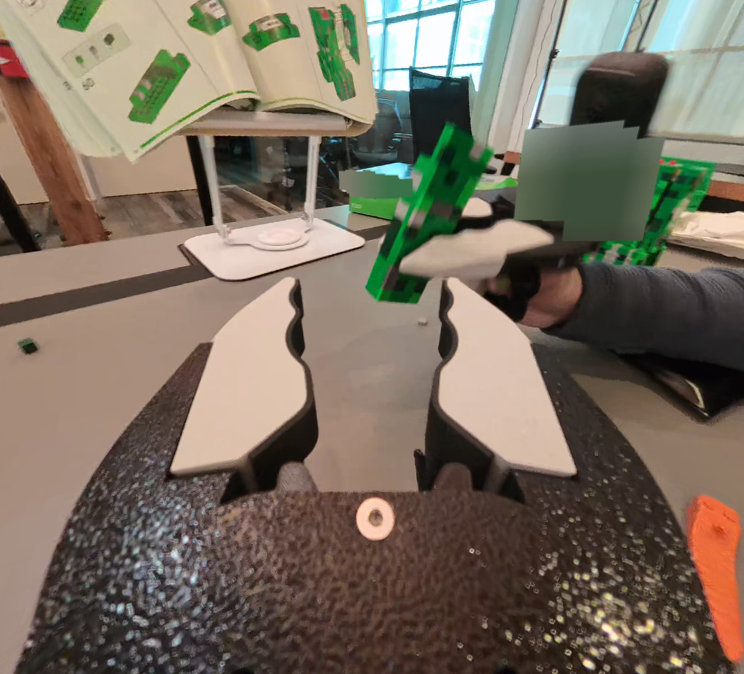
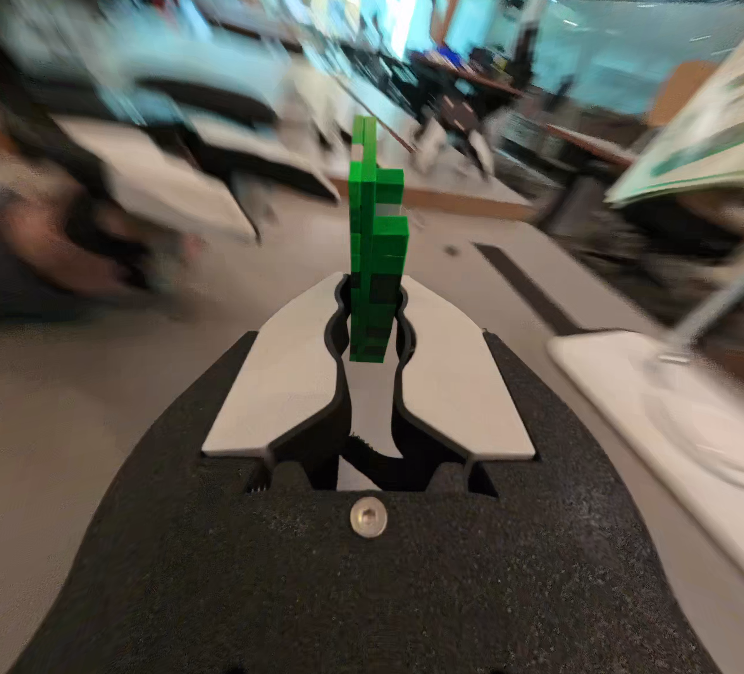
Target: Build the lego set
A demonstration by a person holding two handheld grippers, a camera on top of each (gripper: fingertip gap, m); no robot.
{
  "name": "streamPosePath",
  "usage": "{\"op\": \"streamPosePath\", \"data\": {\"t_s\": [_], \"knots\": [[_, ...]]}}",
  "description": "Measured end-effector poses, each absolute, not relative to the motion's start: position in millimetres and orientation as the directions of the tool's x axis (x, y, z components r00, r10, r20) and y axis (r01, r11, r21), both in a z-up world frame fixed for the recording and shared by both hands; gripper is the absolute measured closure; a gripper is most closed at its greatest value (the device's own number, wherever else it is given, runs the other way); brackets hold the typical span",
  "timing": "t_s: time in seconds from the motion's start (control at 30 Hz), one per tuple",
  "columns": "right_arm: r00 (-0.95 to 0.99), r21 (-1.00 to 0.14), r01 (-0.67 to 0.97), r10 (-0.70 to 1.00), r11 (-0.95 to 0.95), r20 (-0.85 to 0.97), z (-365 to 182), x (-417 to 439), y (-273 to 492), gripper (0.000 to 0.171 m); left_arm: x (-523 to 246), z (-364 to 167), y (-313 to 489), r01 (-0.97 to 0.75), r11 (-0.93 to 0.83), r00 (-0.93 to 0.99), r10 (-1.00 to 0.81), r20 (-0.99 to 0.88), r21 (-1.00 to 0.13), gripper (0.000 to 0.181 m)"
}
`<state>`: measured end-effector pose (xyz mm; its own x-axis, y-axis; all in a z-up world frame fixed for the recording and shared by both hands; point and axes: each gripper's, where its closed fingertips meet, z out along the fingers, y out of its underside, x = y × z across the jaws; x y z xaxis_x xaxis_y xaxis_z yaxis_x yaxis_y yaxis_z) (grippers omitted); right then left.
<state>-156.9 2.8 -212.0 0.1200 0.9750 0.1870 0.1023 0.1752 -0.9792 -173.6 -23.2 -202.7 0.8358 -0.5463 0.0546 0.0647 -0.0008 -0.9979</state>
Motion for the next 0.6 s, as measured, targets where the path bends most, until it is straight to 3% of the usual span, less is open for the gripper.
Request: {"op": "streamPosePath", "data": {"t_s": [0.07, 0.13, 0.43, 0.6], "knots": [[-0.082, -0.986, -0.116, 0.991, -0.119, -0.110, -186, -145, -9, 0.153, -159, -204, -25, 0.063, -0.003, 0.808, -0.587, 0.053, -0.998, 0.119], [-0.216, -0.927, -0.218, 0.942, -0.305, -0.259, -171, -134, -8, 0.153, -144, -205, -28, 0.090, -0.016, 0.761, -0.644, 0.079, -0.996, 0.121], [-0.403, -0.880, -0.239, 0.866, -0.412, -0.296, -165, -130, -27, 0.153, -121, -190, -29, 0.341, -0.044, 0.630, -0.731, 0.263, -0.939, 0.136], [-0.421, -0.870, -0.238, 0.853, -0.432, -0.308, -165, -130, -28, 0.153, -115, -191, -30, 0.362, -0.073, 0.584, -0.760, 0.287, -0.929, 0.151]]}}
